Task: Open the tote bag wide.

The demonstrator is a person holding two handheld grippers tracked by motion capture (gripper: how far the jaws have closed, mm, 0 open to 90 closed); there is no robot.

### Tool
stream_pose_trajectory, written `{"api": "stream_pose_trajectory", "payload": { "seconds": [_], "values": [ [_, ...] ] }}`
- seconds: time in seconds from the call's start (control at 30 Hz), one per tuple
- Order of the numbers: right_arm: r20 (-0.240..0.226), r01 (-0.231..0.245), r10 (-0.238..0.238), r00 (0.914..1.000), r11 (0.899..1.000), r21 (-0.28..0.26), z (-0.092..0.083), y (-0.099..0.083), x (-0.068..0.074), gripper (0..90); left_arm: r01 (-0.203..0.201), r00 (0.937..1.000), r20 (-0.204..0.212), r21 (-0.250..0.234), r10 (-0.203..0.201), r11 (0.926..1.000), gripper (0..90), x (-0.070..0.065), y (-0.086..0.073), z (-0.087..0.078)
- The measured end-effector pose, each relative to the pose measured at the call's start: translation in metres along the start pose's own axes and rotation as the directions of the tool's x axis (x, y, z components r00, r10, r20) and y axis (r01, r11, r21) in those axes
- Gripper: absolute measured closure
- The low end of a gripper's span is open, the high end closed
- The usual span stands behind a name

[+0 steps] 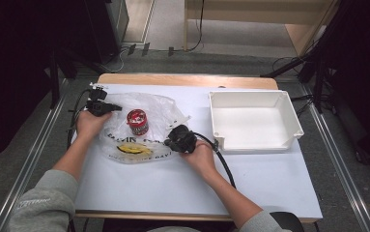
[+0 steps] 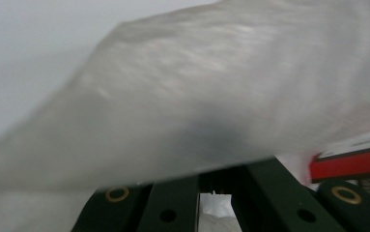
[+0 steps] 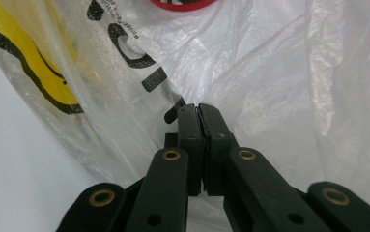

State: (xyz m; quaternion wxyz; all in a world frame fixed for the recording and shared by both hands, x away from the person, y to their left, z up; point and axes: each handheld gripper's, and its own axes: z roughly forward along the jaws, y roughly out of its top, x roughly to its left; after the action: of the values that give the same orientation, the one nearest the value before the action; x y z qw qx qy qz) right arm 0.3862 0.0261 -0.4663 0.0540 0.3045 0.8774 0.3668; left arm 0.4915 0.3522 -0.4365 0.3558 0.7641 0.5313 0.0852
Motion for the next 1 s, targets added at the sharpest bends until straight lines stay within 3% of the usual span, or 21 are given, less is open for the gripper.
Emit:
{"api": "stream_pose_trajectory", "payload": {
  "seconds": [0.17,0.53,1.0],
  "values": [
    [0.005,0.003,-0.003,1.0,1.0,-0.025,-0.004,0.006,0.001,89.0,-0.031,0.9988,0.038,-0.013,0.031,0.9994,90.0,-0.011,0.003,-0.011],
    [0.002,0.002,-0.002,1.0,0.998,-0.059,-0.011,0.013,0.001,86.3,-0.085,0.9941,0.064,-0.041,0.088,0.9955,86.9,-0.028,0.006,-0.031],
    [-0.026,0.001,-0.003,0.9996,0.996,-0.084,-0.021,0.021,0.003,79.0,-0.144,0.981,0.123,-0.058,0.15,0.9879,73.8,-0.054,0.009,-0.06]
  ]
}}
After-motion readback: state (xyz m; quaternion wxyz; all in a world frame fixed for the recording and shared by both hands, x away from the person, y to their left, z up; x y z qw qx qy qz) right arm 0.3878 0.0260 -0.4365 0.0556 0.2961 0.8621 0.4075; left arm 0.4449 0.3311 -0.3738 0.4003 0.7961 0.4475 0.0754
